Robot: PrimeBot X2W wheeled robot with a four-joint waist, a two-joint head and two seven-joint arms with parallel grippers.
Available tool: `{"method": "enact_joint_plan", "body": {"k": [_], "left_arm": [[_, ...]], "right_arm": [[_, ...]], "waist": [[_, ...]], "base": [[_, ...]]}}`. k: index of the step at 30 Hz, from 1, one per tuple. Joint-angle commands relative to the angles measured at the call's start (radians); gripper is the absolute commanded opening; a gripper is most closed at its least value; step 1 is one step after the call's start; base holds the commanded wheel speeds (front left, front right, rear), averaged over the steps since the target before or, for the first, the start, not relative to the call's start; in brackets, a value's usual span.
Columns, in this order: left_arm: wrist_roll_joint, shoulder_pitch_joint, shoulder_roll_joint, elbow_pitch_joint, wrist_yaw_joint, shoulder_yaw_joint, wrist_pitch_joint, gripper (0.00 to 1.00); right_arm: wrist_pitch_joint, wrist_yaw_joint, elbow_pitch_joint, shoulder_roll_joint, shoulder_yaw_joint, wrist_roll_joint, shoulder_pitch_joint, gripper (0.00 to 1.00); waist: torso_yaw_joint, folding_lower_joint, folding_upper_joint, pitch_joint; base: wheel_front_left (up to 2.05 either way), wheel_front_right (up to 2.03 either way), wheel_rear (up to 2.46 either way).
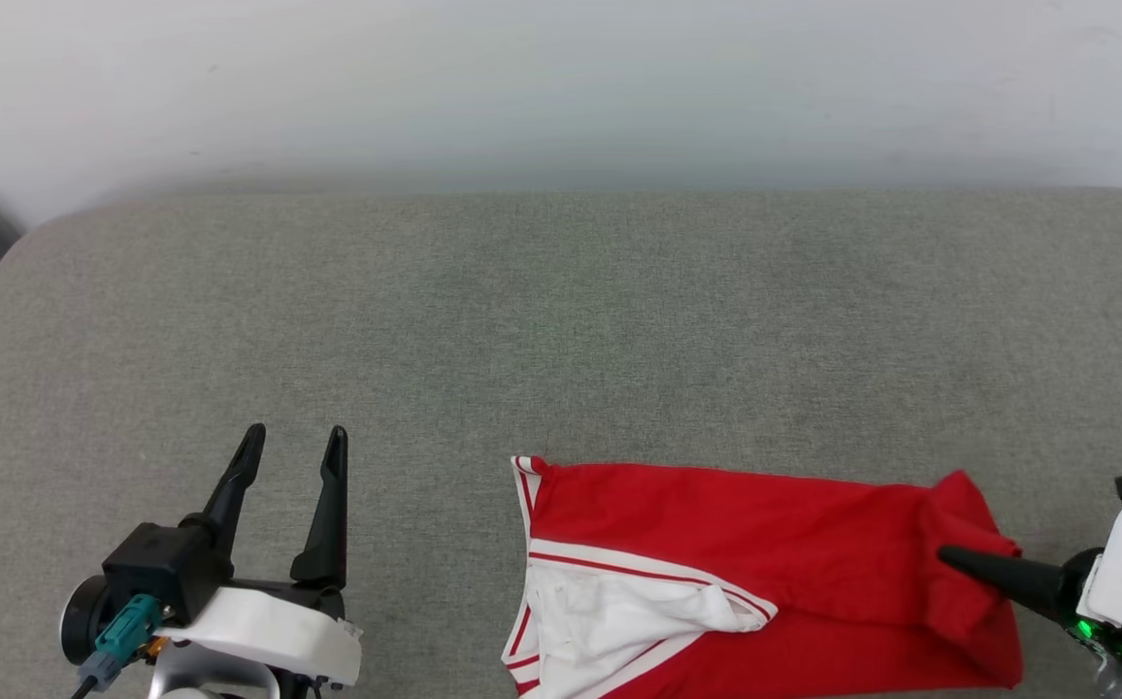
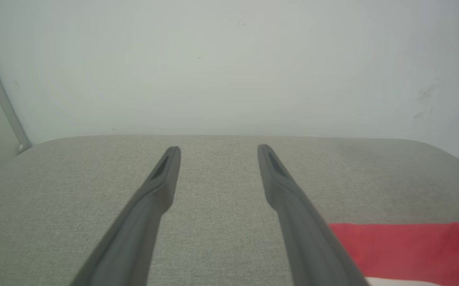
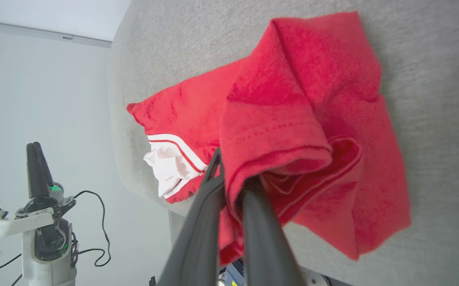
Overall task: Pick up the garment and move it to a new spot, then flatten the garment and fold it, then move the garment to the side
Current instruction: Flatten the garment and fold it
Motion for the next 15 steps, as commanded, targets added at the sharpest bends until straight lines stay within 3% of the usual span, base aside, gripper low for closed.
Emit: {"method": "enact_joint_plan", "body": {"k": [1, 7, 15], "left_arm": [[-0.001, -0.006, 0.003, 0.003, -0.003, -0.005, 0.003, 1.00], [-0.003, -0.026, -0.001, 0.012, -0.008, -0.013, 0.012, 1.00], [-0.008, -0.058, -0.010, 0.024, -0.019, -0.023, 0.016, 1.00]], "right_arm": [[0.013, 0.000, 0.016, 0.008, 0.011, 0.061, -0.015, 0.00], [-0.076, 0.000, 0.139, 0.010, 0.221, 0.336, -0.033, 0.00], [-0.277, 0.000, 0.230, 0.010, 0.590, 0.515, -0.091, 0.00]], "waist": [[0.005, 0.0000, -0.0001, -0.001], [0.021, 0.0000, -0.0001, 0.004], [0.043, 0.0000, -0.0001, 0.031]], "base": [[0.00, 0.00, 0.00], [0.00, 0.00, 0.00], [0.00, 0.00, 0.00]]}}
